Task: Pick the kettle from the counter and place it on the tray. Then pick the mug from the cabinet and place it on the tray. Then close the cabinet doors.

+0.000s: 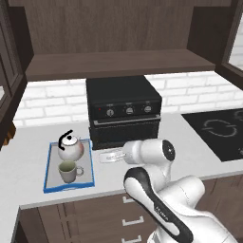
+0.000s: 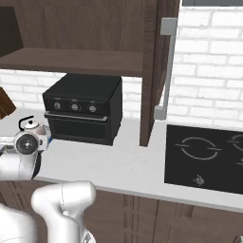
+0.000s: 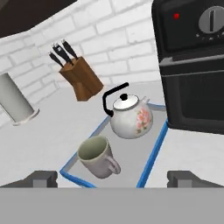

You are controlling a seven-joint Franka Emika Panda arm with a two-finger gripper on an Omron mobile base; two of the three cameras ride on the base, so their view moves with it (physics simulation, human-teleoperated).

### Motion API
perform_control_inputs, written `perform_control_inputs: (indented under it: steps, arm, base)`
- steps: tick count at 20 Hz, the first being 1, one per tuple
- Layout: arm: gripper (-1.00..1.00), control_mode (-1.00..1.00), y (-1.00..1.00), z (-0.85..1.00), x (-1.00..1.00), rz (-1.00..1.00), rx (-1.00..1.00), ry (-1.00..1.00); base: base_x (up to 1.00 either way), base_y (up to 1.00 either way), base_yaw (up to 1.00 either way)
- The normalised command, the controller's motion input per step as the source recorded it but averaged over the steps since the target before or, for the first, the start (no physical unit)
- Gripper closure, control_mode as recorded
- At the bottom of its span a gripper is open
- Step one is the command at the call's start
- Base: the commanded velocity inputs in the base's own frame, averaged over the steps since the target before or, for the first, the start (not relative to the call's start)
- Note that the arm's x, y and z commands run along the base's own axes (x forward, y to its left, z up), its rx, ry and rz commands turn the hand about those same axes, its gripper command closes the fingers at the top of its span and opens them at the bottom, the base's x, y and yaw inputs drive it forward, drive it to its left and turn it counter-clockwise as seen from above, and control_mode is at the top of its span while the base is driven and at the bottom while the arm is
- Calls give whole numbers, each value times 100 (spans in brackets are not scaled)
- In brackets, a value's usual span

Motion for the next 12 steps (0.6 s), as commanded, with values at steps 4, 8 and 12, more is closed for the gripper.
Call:
perform_control_inputs:
  steps: [4,8,12]
  arm:
    - [-100,-100,-29,38,-40,-26,0,0]
    - [-100,-100,-27,41,-38,-18,0,2]
    - [-100,-100,-22,45,-28,-9,0,7]
  base:
    - [0,0,0]
    - [0,0,0]
    - [0,0,0]
